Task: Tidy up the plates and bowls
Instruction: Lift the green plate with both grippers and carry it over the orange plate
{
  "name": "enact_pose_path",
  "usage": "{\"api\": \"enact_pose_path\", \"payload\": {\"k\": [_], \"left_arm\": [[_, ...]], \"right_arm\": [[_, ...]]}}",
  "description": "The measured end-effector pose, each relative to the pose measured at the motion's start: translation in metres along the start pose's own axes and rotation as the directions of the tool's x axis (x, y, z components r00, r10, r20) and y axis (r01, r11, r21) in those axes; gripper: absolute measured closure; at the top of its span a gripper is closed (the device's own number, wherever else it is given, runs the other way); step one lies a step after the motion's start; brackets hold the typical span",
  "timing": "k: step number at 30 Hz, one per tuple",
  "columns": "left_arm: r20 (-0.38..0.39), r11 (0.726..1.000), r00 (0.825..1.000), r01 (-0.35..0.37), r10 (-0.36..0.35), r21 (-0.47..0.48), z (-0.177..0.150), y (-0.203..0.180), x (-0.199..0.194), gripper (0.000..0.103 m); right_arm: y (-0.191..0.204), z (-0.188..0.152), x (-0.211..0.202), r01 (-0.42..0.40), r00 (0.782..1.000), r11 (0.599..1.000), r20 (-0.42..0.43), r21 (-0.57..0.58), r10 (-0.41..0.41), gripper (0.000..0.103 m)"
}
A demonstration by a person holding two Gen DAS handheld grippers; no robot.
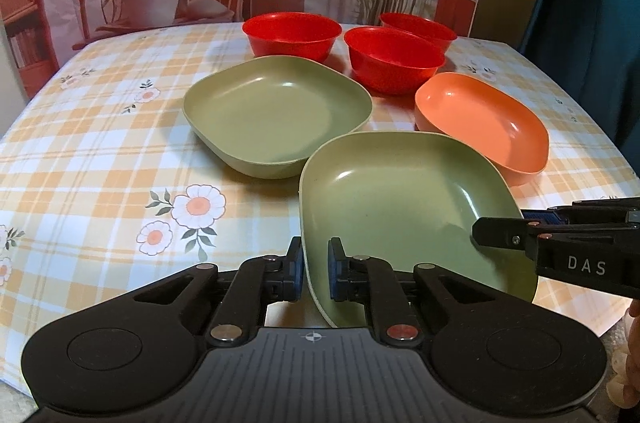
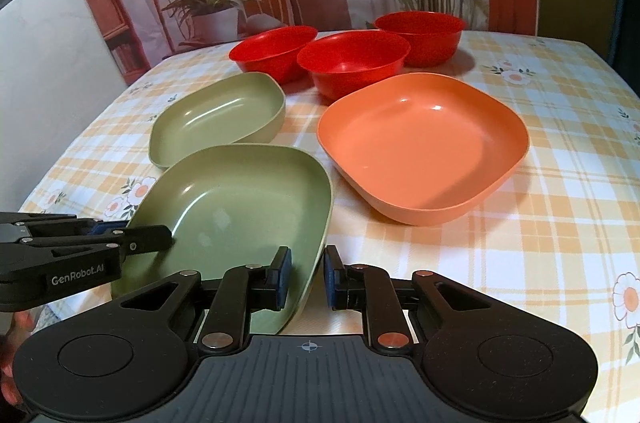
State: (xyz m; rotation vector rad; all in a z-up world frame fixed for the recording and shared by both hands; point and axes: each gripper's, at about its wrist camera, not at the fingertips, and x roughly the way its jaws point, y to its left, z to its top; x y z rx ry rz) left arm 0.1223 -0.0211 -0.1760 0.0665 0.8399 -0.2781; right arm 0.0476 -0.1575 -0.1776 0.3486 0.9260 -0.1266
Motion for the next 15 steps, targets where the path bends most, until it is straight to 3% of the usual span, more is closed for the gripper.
{"api": "enact_pose_path", "payload": {"k": [15], "left_arm": [[0.050, 1.000, 0.999, 0.006, -0.006, -0.005, -0.002, 0.001, -0.019, 0.090]], "right_arm": [[0.010, 0.001, -0.018, 0.002, 0.999, 1.000, 0.038, -0.016, -0.002, 0.085]]}}
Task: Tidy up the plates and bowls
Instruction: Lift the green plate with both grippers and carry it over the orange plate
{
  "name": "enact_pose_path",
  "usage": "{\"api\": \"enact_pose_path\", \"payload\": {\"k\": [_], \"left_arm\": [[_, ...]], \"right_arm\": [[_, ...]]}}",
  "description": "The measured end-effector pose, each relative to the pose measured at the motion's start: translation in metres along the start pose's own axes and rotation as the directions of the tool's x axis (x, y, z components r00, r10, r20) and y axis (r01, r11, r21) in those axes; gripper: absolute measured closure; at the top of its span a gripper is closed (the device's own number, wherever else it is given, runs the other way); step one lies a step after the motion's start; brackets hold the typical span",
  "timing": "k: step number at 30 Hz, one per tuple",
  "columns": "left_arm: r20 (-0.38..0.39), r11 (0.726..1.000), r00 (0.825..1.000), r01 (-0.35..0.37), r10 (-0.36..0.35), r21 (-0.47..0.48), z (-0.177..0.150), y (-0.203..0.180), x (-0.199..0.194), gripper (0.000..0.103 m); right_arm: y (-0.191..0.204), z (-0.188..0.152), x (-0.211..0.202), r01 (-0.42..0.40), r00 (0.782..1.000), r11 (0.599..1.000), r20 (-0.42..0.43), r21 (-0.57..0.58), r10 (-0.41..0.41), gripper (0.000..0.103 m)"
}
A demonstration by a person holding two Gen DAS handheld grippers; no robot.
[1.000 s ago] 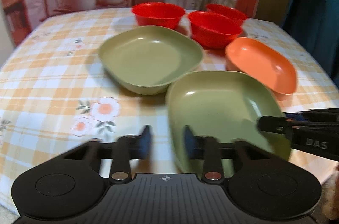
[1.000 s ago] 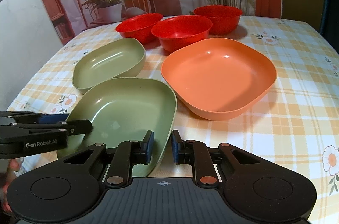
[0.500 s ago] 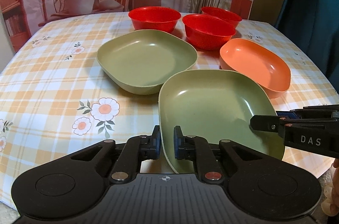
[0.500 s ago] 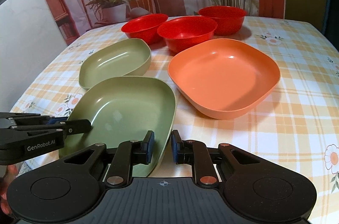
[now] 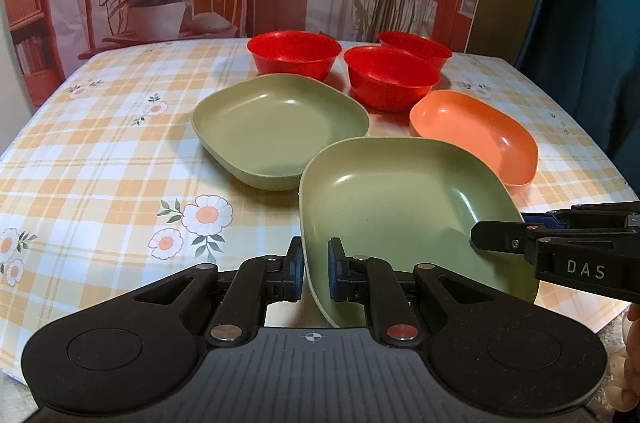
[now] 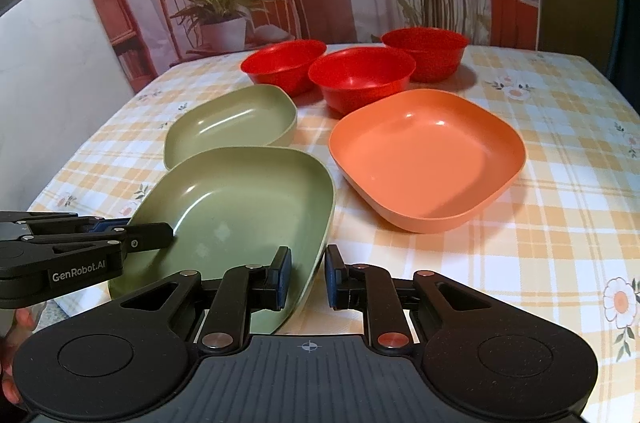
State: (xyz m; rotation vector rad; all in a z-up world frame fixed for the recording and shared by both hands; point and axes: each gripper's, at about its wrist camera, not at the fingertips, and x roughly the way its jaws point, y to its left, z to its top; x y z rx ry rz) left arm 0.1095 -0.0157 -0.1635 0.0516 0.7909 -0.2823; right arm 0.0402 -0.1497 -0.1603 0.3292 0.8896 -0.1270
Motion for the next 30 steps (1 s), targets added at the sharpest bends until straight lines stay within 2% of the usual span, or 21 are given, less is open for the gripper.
{"api": "enact_pose_path", "payload": {"k": [18, 30], "left_arm": [[0.065, 0.999, 0.998, 0.017, -0.019, 0.033, 0.004, -0.009, -0.026, 0.090], [0.020, 0.991, 0.994, 0.105, -0.107, 0.086, 0.028, -0.023, -0.008, 0.089]], "right_arm": [[0.001, 0.002, -0.037, 0.003, 0.996, 1.000, 0.095, 0.006, -0.003, 0.085], [-0.032, 0.011, -0.043, 0.018, 0.989, 0.996, 0.146, 0.088, -0.031, 0.083]]}}
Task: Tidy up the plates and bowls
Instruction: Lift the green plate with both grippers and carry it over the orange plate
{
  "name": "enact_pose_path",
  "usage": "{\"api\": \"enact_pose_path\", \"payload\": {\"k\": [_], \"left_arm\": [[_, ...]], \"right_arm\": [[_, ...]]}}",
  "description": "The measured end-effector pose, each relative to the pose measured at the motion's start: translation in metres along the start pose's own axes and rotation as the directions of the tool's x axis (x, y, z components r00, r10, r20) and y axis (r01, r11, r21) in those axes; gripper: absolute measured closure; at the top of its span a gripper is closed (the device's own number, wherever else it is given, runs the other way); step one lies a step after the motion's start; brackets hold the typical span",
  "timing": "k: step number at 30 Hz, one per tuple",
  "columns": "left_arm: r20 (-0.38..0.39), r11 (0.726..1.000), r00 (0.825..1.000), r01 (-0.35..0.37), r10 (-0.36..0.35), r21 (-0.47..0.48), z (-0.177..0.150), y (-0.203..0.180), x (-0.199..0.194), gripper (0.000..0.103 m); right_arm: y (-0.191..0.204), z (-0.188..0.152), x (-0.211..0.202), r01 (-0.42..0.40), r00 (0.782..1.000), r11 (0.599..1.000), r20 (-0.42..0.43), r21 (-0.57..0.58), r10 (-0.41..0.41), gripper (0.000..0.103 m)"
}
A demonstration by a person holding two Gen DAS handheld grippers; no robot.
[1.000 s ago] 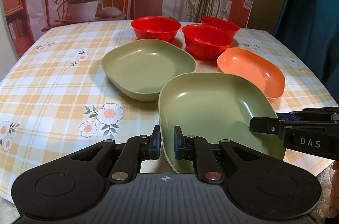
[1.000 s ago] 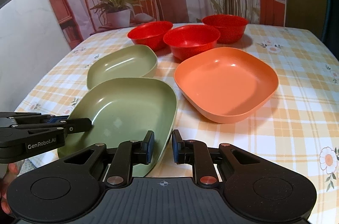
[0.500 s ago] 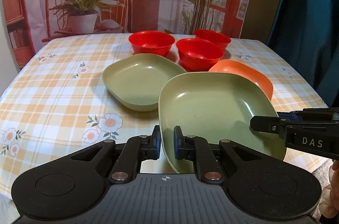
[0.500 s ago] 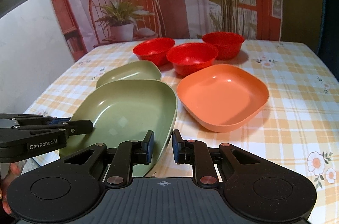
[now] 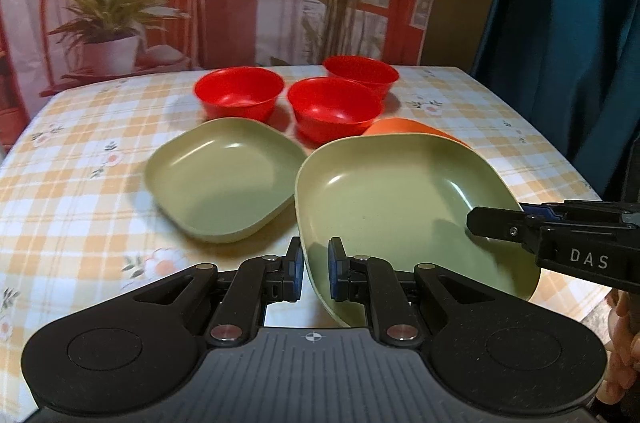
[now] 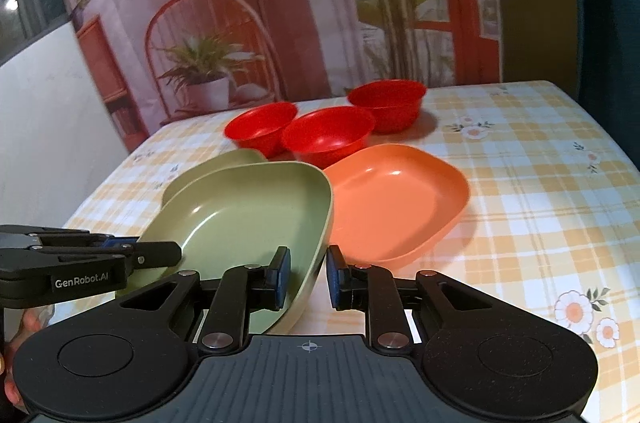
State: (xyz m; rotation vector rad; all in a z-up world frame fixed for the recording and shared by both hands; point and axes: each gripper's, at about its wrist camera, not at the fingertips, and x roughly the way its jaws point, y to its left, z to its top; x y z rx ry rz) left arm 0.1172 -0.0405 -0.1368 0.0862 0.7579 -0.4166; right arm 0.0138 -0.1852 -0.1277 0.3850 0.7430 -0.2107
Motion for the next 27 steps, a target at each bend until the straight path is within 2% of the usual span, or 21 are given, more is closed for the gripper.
{"api": "enact_pose_path", "payload": {"k": [5, 14, 19, 27], "left_arm": [[-0.010, 0.999, 1.000, 0.030, -0.030, 0.034, 0.011, -0.017, 0.016, 0.089], [-0.057, 0.995, 0.996, 0.078, -0.074, 0.063, 0.023, -0.046, 0.043, 0.089], [-0.071, 0.994, 0.993, 0.101, -0.097, 0.051, 0.029, -0.055, 0.051, 0.089], [-0.109, 0.993, 0.987, 0.119, -0.116, 0.020, 0.033, -0.063, 0.062, 0.087]], "right_arm": [[-0.024, 0.012, 0.005, 0.031, 1.000, 1.000, 0.005, 0.006, -0.031, 0.083], [-0.066, 0.046, 0.022, 0.033, 0.999, 0.996, -0.037, -0.079, -0.036, 0.084], [-0.082, 0.064, 0.035, 0.018, 0.997, 0.992, -0.070, -0.127, -0.027, 0.084], [-0.095, 0.073, 0.050, 0.000, 0.992, 0.983, -0.121, -0.185, -0.023, 0.084]]}}
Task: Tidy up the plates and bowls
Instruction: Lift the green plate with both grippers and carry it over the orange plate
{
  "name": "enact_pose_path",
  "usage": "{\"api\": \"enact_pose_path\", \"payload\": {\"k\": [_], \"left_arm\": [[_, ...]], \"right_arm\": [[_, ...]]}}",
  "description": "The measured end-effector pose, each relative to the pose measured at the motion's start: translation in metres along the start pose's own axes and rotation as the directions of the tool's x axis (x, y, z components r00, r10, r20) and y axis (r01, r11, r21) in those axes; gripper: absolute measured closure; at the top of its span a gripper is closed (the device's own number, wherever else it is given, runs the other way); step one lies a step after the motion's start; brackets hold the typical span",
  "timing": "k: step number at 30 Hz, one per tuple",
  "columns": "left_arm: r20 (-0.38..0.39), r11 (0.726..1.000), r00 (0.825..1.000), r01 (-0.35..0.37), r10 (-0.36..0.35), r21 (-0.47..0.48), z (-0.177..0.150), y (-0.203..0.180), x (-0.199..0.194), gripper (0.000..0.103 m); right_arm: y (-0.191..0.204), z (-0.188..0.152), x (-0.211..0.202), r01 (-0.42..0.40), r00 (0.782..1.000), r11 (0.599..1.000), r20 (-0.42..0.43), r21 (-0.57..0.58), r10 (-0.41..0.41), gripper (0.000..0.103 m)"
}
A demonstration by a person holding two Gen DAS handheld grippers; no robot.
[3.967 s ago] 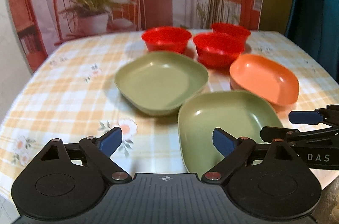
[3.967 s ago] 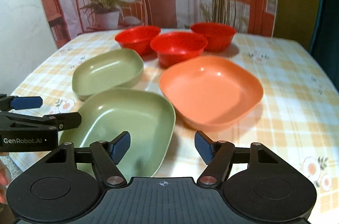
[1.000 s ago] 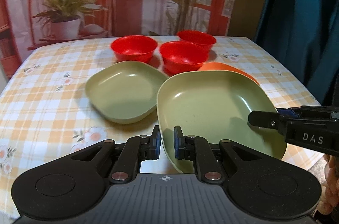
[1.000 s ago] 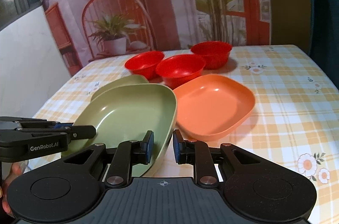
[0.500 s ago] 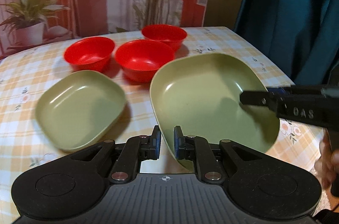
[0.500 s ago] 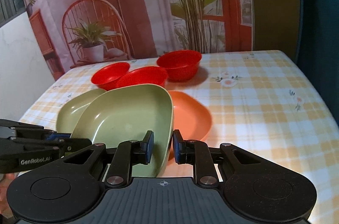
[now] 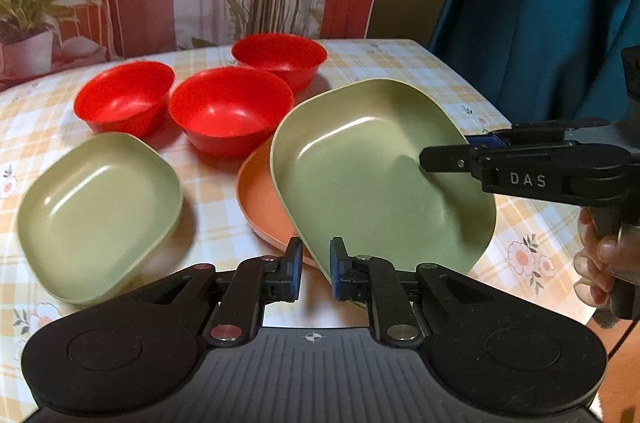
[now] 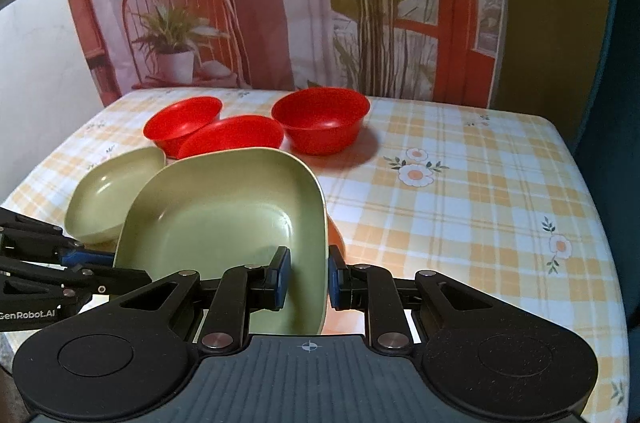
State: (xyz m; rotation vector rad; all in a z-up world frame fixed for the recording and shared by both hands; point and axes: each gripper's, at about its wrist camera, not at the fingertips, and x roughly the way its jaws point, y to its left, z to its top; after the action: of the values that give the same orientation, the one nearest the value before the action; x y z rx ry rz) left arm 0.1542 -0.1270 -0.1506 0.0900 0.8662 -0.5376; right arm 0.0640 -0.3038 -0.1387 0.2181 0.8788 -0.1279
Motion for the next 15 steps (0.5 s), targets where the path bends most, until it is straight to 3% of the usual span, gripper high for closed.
{"api": "enact_pose_path", "payload": {"k": [15], "left_arm": [[-0.024, 0.998, 0.999, 0.043, -0.044, -0.054, 0.007, 0.004, 0.012, 0.084]], "right_arm": [[-0.004, 0.021, 0.020, -0.006, 0.999, 0.994, -0.035, -0.112, 0.002, 0.086]]}}
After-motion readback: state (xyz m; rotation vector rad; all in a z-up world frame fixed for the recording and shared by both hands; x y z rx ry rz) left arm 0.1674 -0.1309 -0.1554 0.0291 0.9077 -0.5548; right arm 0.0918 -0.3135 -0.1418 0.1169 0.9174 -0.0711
